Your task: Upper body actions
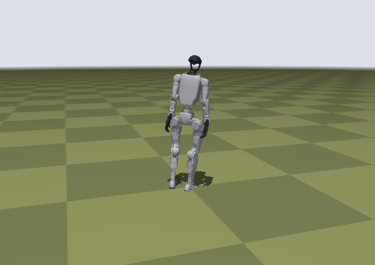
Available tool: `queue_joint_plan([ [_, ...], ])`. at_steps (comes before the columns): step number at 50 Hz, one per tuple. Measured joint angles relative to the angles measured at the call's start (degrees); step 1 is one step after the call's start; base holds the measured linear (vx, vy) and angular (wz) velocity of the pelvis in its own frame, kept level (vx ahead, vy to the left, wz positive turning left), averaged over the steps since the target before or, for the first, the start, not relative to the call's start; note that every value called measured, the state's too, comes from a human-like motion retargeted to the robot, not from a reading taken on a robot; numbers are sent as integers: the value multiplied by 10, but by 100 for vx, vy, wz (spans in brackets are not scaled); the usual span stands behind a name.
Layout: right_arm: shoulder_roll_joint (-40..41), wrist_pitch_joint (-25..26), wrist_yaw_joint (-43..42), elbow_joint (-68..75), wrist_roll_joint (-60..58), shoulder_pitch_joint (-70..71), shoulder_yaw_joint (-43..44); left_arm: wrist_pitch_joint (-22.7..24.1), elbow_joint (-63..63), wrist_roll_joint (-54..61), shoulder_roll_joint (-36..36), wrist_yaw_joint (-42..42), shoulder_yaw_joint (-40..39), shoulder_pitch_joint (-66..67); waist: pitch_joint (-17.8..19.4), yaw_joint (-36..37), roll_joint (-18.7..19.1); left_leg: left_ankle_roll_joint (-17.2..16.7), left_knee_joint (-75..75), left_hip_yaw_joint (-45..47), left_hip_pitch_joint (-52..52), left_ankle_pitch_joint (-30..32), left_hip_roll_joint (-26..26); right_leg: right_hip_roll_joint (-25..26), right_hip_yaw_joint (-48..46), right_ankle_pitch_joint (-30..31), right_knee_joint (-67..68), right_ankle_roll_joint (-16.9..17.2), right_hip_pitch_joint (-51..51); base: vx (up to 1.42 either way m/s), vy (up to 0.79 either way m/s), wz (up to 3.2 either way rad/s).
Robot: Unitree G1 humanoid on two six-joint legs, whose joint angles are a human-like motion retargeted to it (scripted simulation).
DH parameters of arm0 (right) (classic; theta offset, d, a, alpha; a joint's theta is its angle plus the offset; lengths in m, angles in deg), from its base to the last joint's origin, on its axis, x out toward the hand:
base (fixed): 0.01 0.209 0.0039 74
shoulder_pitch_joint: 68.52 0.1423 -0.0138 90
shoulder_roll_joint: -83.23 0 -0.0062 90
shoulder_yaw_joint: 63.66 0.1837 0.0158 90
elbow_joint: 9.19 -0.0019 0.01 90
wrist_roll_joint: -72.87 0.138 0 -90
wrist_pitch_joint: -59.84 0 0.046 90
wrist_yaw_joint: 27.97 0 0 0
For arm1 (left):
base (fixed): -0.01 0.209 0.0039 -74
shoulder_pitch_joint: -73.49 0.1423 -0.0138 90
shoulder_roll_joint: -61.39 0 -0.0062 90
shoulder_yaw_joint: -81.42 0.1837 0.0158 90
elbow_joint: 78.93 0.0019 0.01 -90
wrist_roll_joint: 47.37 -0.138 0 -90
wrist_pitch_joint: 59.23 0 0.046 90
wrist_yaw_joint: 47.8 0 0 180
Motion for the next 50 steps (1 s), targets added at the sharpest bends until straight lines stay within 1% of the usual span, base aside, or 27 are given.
queue_joint_plan([
  [3,-2,-14,4,-28,-11,3,-7,-20,9,12,0,74,-16,-6,-3,6,-1,-1,-2,-3,3,1,1,2,-4,-2,1,-2,3,1,-2,2],
  [5,-3,-21,3,-44,-11,5,-7,-31,20,3,-4,94,-18,-10,-6,5,1,-1,-5,-6,5,2,2,5,-7,-4,2,-3,4,0,0,0],
  [8,0,-28,5,-64,5,5,9,-38,35,-46,-15,73,4,-14,-9,1,1,-1,-6,-13,5,3,5,8,-13,-6,3,-3,6,0,-1,6],
  [12,5,-27,0,-87,64,-1,49,-46,44,-114,-29,58,39,-17,-13,1,-2,0,-6,-19,4,3,5,9,-20,-10,3,-3,8,0,0,0],
  [16,13,-25,-10,-121,122,-13,109,-51,46,-122,-30,68,31,-16,-16,2,-6,0,-6,-26,3,4,3,8,-26,-13,3,-3,11,0,0,0],
  [18,14,-12,-19,-138,165,-11,149,-51,51,-96,-25,75,12,-18,-15,3,-8,1,-5,-30,2,4,3,7,-29,-14,3,-2,13,0,0,0],
  [20,14,11,-29,-157,233,-3,195,-49,55,-62,-19,88,-9,-19,-17,2,-9,1,-4,-32,0,4,2,6,-32,-15,3,-1,13,0,0,0],
  [23,5,39,-70,-196,371,29,267,-45,59,-26,-17,109,-26,-18,-24,-3,-11,1,-5,-36,-4,7,0,4,-35,-15,2,0,11,0,0,0],
  [26,-21,38,-131,-241,476,72,321,-50,59,-36,-25,109,-24,-20,-28,-7,-14,2,-7,-36,-6,8,-2,3,-35,-14,2,1,9,0,0,0],
  [29,-62,32,-163,-284,505,110,347,-56,56,-59,-35,107,-15,-20,-31,-9,-17,3,-9,-34,-5,9,-3,3,-32,-13,2,1,7,0,0,0],
  [32,-109,35,-187,-336,501,148,349,-62,51,-72,-43,110,-15,-22,-28,-9,-21,4,-8,-30,-2,9,-4,2,-28,-12,3,0,7,0,0,0],
  [35,-151,44,-235,-408,508,185,328,-66,49,-64,-44,114,-28,-26,-23,-13,-24,4,-8,-27,2,8,-4,3,-25,-10,3,-1,9,0,0,0],
  [39,-198,21,-273,-508,521,219,287,-65,47,-46,-41,109,-46,-21,-27,-19,-27,5,-11,-23,4,9,-4,5,-21,-9,4,-3,6,0,0,0],
  [43,-244,-20,-317,-595,519,251,243,-63,47,-48,-39,110,-47,-22,-25,-25,-30,5,-11,-20,5,9,-4,7,-18,-8,5,-4,4,0,0,0],
  [46,-280,-48,-345,-656,494,268,217,-63,49,-60,-38,117,-43,-24,-25,-27,-32,5,-11,-21,4,10,-3,7,-19,-7,5,-4,2,0,0,0],
  [50,-320,-58,-374,-736,428,285,196,-62,54,-63,-33,124,-39,-25,-29,-28,-33,5,-12,-23,1,11,-3,8,-21,-7,4,-5,0,0,0,0],
])
